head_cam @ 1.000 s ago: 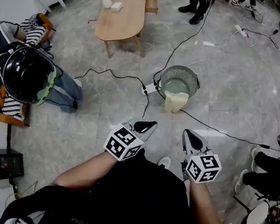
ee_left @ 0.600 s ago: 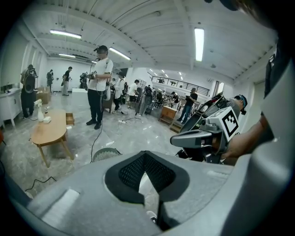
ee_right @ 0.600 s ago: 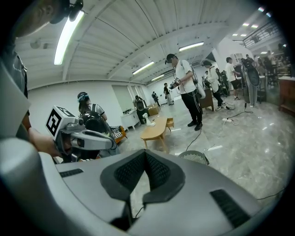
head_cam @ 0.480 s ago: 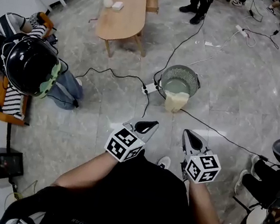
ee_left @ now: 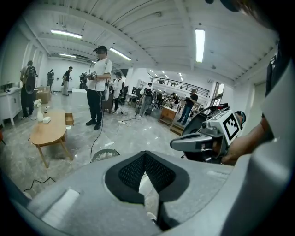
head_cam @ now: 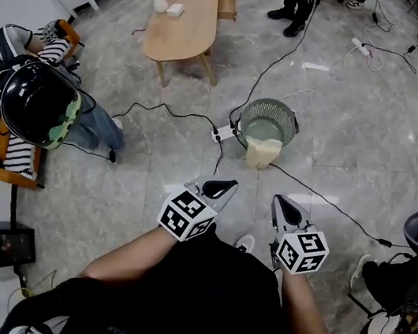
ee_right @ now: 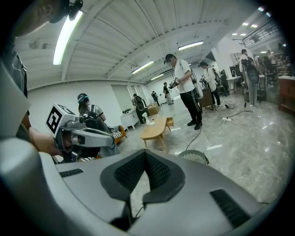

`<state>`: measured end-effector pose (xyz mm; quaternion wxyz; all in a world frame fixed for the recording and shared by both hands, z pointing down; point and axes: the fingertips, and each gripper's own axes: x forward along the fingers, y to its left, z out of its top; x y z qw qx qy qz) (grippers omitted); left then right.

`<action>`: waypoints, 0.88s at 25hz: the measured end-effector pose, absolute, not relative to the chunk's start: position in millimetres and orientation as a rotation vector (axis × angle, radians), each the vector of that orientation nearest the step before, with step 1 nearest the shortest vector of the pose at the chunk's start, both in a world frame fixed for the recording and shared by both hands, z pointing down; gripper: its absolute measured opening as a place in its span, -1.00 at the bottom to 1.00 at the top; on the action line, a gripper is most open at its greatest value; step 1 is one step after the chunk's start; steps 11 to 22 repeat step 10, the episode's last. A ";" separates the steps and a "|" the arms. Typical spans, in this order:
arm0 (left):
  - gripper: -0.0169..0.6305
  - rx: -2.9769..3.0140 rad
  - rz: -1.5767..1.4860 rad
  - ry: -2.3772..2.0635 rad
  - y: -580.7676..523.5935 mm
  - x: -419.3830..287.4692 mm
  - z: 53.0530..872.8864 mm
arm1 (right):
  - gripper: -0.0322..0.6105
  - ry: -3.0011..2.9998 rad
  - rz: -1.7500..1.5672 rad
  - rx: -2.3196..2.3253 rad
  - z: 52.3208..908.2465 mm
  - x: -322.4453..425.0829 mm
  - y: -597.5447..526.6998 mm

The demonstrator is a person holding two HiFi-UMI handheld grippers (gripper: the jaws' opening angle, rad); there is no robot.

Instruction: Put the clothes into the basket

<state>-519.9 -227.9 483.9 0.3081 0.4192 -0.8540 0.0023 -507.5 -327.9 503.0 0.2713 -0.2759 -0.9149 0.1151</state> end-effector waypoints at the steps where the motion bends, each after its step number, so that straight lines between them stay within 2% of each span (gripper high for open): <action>1: -0.95 1.109 0.005 -2.258 -228.8 -521.3 483.9 | -0.86 -2.463 0.309 -0.742 503.6 -508.5 -328.4; 22: -0.95 1.111 0.005 -2.254 -228.2 -530.3 485.0 | -0.86 -2.459 0.301 -0.739 505.8 -515.6 -329.0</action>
